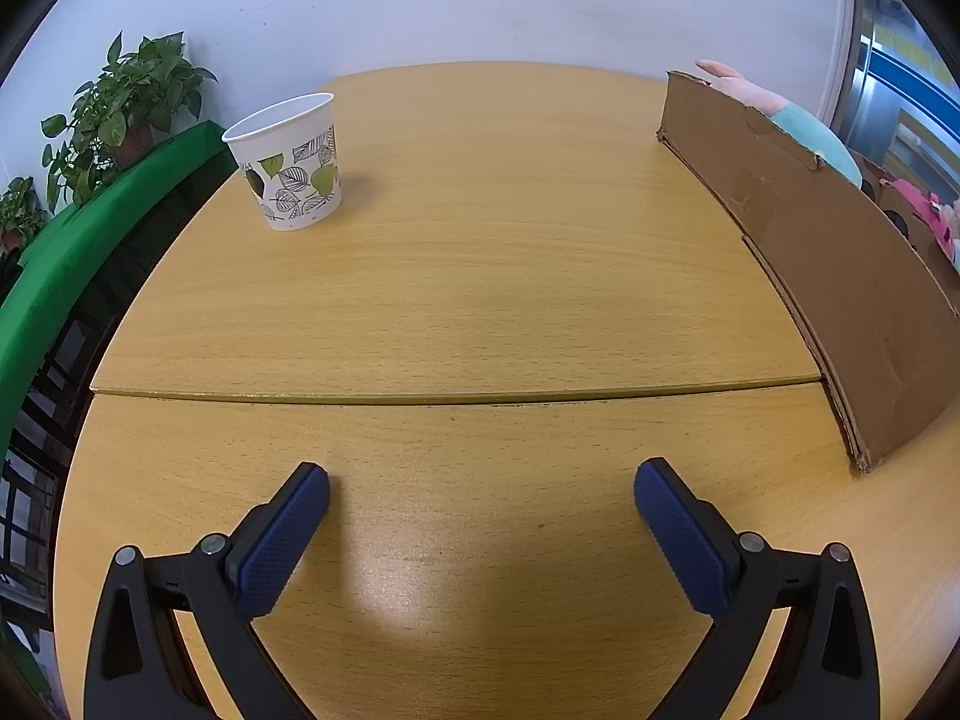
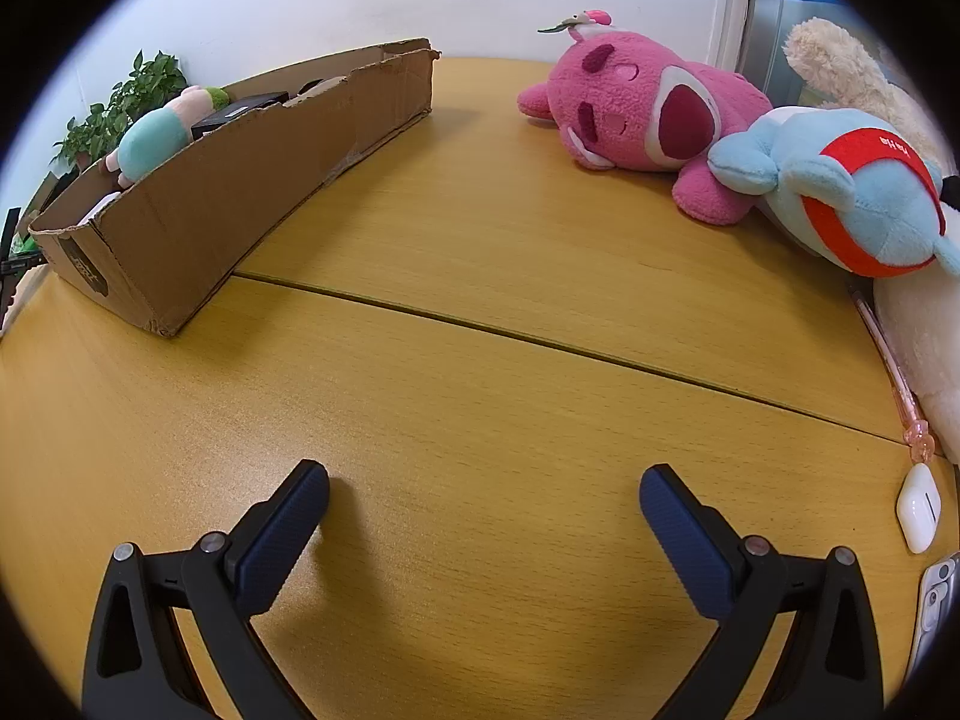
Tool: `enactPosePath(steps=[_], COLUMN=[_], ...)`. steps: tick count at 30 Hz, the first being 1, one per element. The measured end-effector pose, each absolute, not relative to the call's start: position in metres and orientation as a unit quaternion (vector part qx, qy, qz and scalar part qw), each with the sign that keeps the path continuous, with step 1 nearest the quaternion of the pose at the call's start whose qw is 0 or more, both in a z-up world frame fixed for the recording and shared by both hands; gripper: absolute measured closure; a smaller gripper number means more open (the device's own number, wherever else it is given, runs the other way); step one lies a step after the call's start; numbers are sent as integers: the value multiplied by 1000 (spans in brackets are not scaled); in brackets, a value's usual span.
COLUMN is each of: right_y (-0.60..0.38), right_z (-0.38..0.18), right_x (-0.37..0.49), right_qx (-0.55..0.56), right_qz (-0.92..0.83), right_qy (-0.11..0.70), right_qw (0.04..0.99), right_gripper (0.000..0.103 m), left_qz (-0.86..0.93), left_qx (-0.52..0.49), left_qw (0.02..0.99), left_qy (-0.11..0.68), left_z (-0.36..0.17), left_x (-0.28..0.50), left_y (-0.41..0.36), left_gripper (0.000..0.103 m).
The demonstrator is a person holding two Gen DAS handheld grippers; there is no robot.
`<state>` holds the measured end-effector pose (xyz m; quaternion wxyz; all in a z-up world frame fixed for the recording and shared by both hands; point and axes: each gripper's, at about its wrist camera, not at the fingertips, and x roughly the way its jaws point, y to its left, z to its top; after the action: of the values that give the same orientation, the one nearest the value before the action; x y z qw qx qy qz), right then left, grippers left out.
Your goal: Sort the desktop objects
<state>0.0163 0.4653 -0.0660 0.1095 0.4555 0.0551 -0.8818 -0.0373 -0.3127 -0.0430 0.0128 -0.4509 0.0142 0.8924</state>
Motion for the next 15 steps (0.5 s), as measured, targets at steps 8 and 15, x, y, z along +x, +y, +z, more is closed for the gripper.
enactPosePath(steps=[8,15], right_y=[466,466], right_z=[-67,-67], right_x=[16,16], right_qx=[455,455], right_qz=[-882,-882], right_qy=[56,56], right_qw=[109,109], right_gripper=[0,0], left_qz=[892,892], left_qx=[-452,-452], left_qw=[13,13], left_qy=[14,14], left_z=[-43,-43], left_x=[-39,-38], left_y=[-313,-314], left_gripper=[0,0])
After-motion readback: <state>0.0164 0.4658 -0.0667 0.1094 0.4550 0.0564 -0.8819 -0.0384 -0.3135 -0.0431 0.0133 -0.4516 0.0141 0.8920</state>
